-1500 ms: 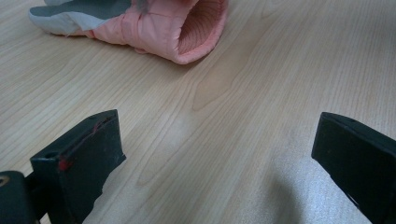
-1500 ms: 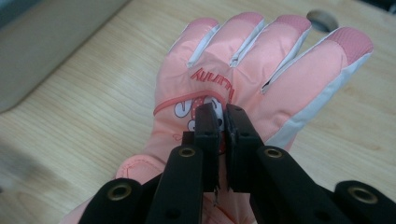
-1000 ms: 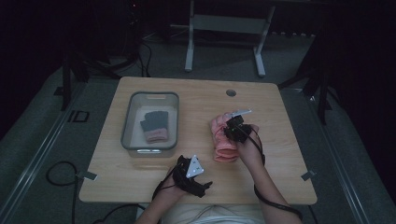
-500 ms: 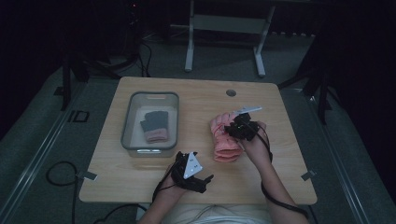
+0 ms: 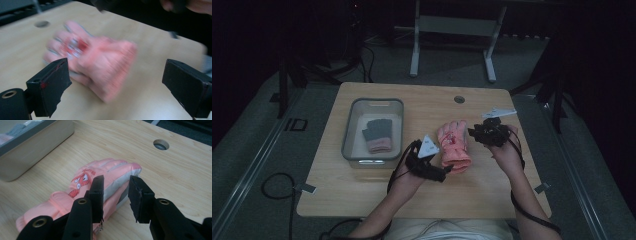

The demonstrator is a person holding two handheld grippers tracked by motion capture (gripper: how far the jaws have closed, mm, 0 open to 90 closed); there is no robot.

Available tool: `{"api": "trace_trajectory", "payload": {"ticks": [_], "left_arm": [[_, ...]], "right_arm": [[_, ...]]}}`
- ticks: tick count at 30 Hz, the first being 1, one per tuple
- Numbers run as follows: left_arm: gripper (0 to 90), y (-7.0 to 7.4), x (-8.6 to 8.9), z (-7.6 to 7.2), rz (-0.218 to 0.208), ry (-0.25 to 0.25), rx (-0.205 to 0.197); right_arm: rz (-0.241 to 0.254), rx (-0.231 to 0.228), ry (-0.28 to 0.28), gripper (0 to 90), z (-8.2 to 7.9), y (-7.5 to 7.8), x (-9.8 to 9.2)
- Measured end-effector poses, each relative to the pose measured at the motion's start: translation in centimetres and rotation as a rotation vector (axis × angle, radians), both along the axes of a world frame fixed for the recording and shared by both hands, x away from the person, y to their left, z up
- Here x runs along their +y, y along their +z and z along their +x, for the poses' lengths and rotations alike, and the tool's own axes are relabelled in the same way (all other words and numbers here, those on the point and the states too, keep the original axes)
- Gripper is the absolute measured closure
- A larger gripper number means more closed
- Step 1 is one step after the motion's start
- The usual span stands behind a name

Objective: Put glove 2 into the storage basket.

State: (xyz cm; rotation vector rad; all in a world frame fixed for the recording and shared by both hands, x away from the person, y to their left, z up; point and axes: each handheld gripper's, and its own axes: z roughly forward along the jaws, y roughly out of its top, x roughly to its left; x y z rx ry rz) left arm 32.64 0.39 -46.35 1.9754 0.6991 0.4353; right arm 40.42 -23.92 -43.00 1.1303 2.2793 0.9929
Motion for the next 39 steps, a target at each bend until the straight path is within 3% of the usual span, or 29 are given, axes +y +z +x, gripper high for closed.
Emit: {"api": "trace_trajectory", "payload": {"ticks": [2, 6, 8, 11, 15, 19, 21, 25, 30, 31, 32, 33, 36, 37, 39], "left_arm": [[9.8, 0.4, -0.5, 1.8, 0.008, 0.049, -0.001], [14.9, 0.5, -0.7, 5.3, -0.021, 0.102, 0.054], [19.8, 0.3, -1.0, 6.3, 0.027, 0.129, 0.058], [19.9, -0.3, -1.4, 7.8, 0.057, 0.174, 0.099], [21.2, -1.8, -2.0, 9.3, 0.090, 0.188, 0.206], [21.3, -3.7, -2.7, 10.1, 0.138, 0.210, 0.263], [22.7, -4.4, -2.6, 10.5, 0.094, 0.206, 0.327], [22.7, -5.5, -2.6, 11.1, 0.090, 0.209, 0.383], [23.3, -7.0, -2.9, 11.7, 0.047, 0.203, 0.477], [23.7, -7.2, -2.9, 11.8, 0.026, 0.200, 0.497], [26.0, -7.5, -2.7, 11.9, -0.023, 0.189, 0.538], [31.2, -7.7, -2.6, 11.9, -0.044, 0.184, 0.556], [41.1, -8.2, -2.7, 11.8, -0.099, 0.165, 0.588], [43.6, -8.2, -2.8, 11.8, -0.087, 0.161, 0.576], [46.5, -8.3, -2.7, 12.0, -0.096, 0.155, 0.591]], "right_arm": [[-0.004, -0.004, -0.006, 65.8, 0.3, -0.1, 0.1], [0.002, 0.003, -0.009, 66.6, 0.9, -0.8, 0.3], [0.017, 0.015, -0.011, 67.3, 1.2, -1.1, 0.5], [0.018, 0.022, -0.012, 65.8, 1.5, -1.4, 1.2], [0.006, 0.022, -0.016, 61.6, 1.8, -2.0, 2.0], [0.030, 0.058, -0.032, 54.8, 2.1, -3.5, 2.2], [0.035, 0.082, -0.033, 53.3, 2.0, -4.2, 2.2], [0.000, 0.120, -0.049, 47.3, 2.2, -6.1, 1.9], [0.017, 0.188, -0.039, 43.4, 3.0, -7.7, 1.0], [0.016, 0.192, -0.035, 43.9, 3.1, -7.9, 0.9], [0.023, 0.201, -0.030, 45.3, 3.2, -8.1, 0.8], [0.051, 0.224, -0.029, 48.7, 3.3, -8.4, 0.6], [0.090, 0.265, -0.030, 52.5, 3.4, -8.8, 0.4], [0.093, 0.268, -0.025, 53.7, 3.4, -8.9, 0.4], [0.116, 0.290, -0.027, 54.4, 3.6, -9.1, 0.4]]}}
